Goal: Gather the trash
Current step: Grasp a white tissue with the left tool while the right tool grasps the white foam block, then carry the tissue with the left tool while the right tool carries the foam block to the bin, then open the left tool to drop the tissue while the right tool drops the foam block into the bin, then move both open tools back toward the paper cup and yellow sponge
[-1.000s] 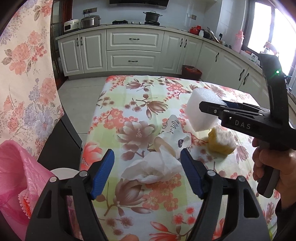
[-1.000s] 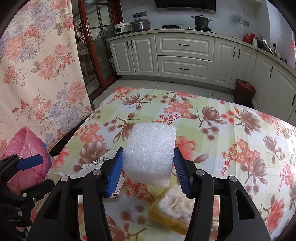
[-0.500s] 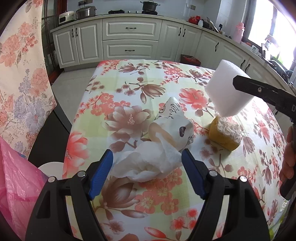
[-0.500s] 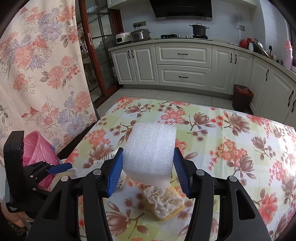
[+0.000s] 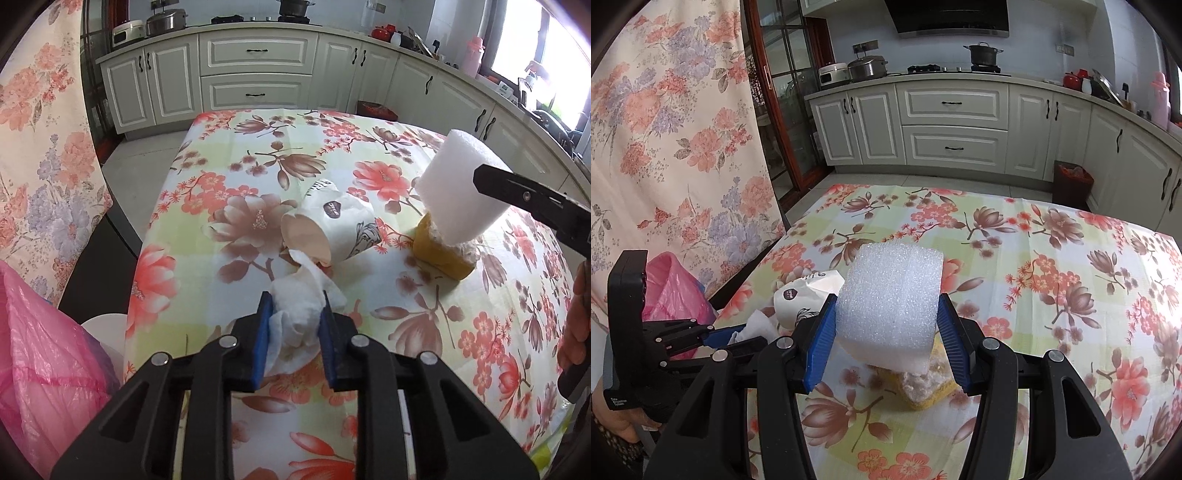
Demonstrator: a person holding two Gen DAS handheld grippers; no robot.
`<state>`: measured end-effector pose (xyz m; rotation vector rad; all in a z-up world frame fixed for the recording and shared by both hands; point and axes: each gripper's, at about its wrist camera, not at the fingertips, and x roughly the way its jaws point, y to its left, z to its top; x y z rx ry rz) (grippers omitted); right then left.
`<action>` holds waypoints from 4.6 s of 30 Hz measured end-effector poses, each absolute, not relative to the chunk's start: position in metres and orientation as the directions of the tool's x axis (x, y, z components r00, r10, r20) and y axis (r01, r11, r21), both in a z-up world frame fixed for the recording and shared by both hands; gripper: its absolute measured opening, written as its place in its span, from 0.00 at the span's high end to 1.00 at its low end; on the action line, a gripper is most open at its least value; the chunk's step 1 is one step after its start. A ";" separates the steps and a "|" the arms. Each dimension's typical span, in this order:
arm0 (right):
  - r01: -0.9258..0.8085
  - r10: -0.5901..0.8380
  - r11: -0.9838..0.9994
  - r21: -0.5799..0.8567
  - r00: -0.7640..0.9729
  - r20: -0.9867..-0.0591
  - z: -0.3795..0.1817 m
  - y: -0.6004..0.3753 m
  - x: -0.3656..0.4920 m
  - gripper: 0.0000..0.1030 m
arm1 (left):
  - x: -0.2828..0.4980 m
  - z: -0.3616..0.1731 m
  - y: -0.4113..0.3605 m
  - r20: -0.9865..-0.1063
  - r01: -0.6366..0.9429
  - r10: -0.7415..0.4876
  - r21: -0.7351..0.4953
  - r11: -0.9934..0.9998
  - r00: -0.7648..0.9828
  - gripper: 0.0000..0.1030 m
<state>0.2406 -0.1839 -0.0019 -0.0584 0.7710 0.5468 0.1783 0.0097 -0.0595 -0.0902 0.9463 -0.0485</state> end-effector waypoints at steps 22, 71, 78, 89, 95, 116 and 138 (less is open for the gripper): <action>-0.511 0.435 0.855 0.085 0.619 -0.653 0.014 -0.163 0.186 0.50 | 0.104 0.005 0.042 -0.703 -0.060 -0.046 -0.125 0.990 0.710 0.77; -0.822 0.657 0.567 0.055 0.411 -0.632 0.060 0.078 0.084 0.50 | -0.038 0.057 0.238 -0.574 -0.494 0.327 -0.160 0.855 0.751 0.77; -0.838 0.657 0.543 0.055 0.384 -0.648 0.053 0.108 0.086 0.50 | -0.030 0.061 0.248 -0.572 -0.508 0.358 -0.121 0.853 0.738 0.75; -0.845 0.647 0.531 0.055 0.363 -0.671 0.040 0.130 0.095 0.43 | -0.017 0.057 0.260 -0.587 -0.525 0.374 -0.102 0.845 0.718 0.63; -0.834 0.638 0.549 0.051 0.380 -0.669 0.037 0.122 0.098 0.36 | -0.019 0.056 0.258 -0.583 -0.525 0.374 -0.109 0.844 0.721 0.58; -0.723 0.577 0.688 0.055 0.500 -0.646 0.030 0.012 0.118 0.29 | -0.008 0.054 0.209 -0.592 -0.444 0.300 -0.110 0.889 0.748 0.47; -0.540 0.422 0.841 0.032 0.619 -0.663 0.002 -0.137 0.164 0.26 | 0.064 0.034 0.101 -0.630 -0.251 0.138 -0.093 0.964 0.764 0.38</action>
